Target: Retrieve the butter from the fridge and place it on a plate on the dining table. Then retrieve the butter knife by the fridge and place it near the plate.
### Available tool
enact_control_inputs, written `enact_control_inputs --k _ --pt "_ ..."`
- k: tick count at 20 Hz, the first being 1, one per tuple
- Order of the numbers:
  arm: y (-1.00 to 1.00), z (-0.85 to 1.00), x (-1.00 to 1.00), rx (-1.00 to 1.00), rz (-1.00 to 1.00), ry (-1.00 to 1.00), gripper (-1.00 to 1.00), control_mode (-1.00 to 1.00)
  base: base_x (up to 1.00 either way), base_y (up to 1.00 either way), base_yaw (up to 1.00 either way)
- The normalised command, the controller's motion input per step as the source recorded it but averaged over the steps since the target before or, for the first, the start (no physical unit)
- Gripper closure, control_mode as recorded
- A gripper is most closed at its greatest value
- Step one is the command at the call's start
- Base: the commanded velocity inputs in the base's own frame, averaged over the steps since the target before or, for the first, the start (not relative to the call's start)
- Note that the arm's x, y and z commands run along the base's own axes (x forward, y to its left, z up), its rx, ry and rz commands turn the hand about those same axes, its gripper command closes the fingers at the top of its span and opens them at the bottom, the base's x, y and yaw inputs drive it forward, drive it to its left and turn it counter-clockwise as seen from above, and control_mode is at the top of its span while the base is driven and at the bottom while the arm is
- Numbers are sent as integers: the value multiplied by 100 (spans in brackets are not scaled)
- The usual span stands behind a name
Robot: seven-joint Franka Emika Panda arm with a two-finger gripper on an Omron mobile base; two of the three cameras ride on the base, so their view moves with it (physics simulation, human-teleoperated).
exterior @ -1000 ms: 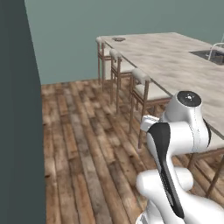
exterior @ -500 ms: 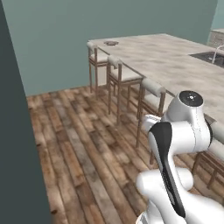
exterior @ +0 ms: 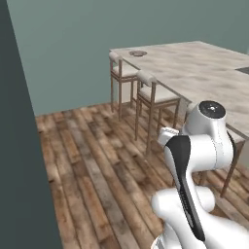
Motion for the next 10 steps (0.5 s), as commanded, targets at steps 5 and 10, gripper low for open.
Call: enact_control_inputs --k 5,10 --pt "0 0 0 0 0 0 100 100 100 -1 11" --pt "0 0 0 0 0 0 100 100 100 -5 8"
